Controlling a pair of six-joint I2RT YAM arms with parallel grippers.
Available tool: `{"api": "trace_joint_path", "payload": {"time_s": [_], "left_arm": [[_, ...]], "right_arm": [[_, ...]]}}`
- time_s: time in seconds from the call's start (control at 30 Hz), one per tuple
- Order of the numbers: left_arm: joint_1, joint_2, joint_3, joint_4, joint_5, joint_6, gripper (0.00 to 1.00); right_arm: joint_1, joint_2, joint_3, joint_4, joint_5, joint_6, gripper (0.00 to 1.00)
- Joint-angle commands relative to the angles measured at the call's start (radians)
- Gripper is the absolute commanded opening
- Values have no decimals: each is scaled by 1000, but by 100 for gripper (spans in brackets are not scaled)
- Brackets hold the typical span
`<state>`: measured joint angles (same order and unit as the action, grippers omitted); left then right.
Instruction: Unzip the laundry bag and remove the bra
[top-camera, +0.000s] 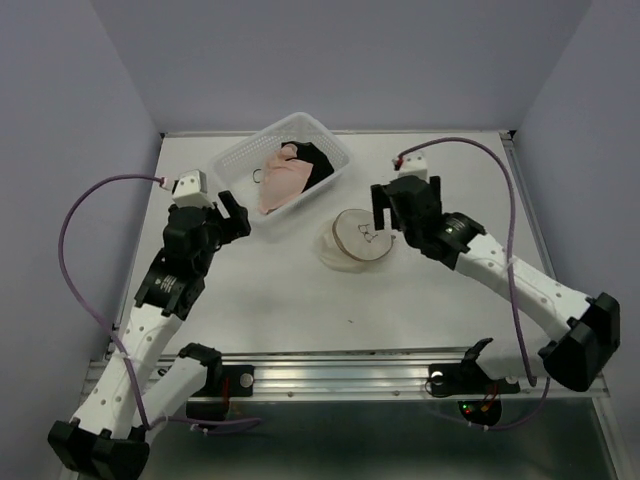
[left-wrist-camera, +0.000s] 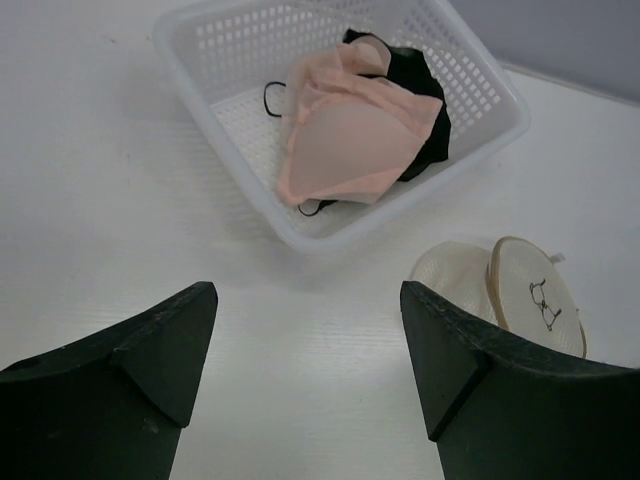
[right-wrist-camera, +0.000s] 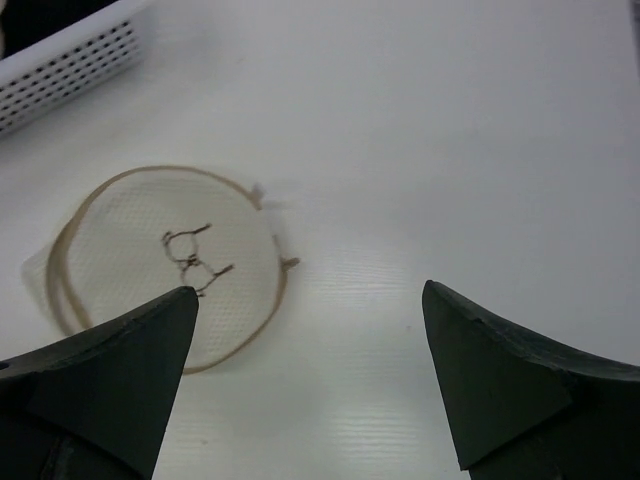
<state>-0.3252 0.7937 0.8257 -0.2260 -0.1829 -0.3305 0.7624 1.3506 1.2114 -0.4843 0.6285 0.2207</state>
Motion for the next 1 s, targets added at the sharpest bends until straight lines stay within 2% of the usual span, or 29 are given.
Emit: {"api": "trace_joint_path", "payload": {"time_s": [0.0,0.1,0.2,0.43,0.6,0.97], "left_arm": [[0,-124,24,-6,-173,27,88],[0,-206,6,-30,-248,41,93],[0,-292,-13,-62,-320,59,98],[0,-490,-45,-99,-382,65,99],[0,-547,-43,-145,-424,67,99],[0,-579,-73,-165,-435,34,99]], "right_arm": [[-96,-233,-123,87,121,69,100],[-97,-408,-177,93,213,74,100],[-97,-586,-239,95,231,62,100],[-97,-869,-346,95,217,2,100],[-97,-923,-366,89,235,-4,100],[-97,-878,-365,99,224,-11,100]]}}
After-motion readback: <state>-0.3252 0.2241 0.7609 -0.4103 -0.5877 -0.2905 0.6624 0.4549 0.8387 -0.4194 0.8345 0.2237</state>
